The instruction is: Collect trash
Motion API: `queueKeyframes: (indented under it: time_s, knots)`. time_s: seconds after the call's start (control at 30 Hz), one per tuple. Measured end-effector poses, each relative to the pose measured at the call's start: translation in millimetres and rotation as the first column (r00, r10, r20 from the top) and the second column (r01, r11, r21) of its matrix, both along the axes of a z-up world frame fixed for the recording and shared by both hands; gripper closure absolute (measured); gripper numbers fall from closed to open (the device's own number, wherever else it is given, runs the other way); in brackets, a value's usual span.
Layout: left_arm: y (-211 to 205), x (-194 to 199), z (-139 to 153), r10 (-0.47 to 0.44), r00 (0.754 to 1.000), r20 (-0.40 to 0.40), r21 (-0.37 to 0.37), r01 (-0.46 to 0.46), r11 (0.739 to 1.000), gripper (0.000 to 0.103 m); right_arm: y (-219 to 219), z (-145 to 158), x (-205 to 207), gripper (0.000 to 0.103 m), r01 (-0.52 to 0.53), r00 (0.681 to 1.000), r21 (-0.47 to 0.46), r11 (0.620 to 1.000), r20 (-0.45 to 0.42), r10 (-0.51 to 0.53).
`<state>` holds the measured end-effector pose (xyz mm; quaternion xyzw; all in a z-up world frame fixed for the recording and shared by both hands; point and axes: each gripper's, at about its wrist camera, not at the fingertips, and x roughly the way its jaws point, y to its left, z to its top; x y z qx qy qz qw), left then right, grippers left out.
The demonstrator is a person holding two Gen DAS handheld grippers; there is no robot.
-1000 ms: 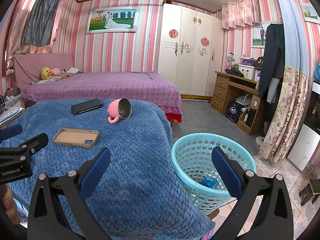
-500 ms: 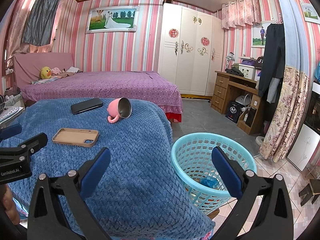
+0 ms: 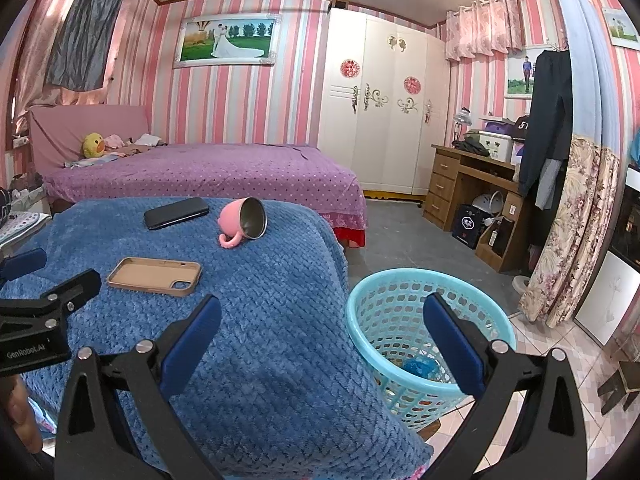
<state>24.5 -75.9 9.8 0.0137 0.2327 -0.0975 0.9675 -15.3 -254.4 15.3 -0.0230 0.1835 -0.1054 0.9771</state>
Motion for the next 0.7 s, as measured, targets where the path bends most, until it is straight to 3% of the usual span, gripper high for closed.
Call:
queueKeyframes:
  time_s: [0.7]
  knots:
    - [2.4, 0.7, 2.1, -0.001, 1.000, -0.013, -0.013, 0.001, 1.000, 0.005, 0.4, -0.6, 0.1, 0.004, 0.001, 1.000, -0.001, 1.000, -0.002, -0.001]
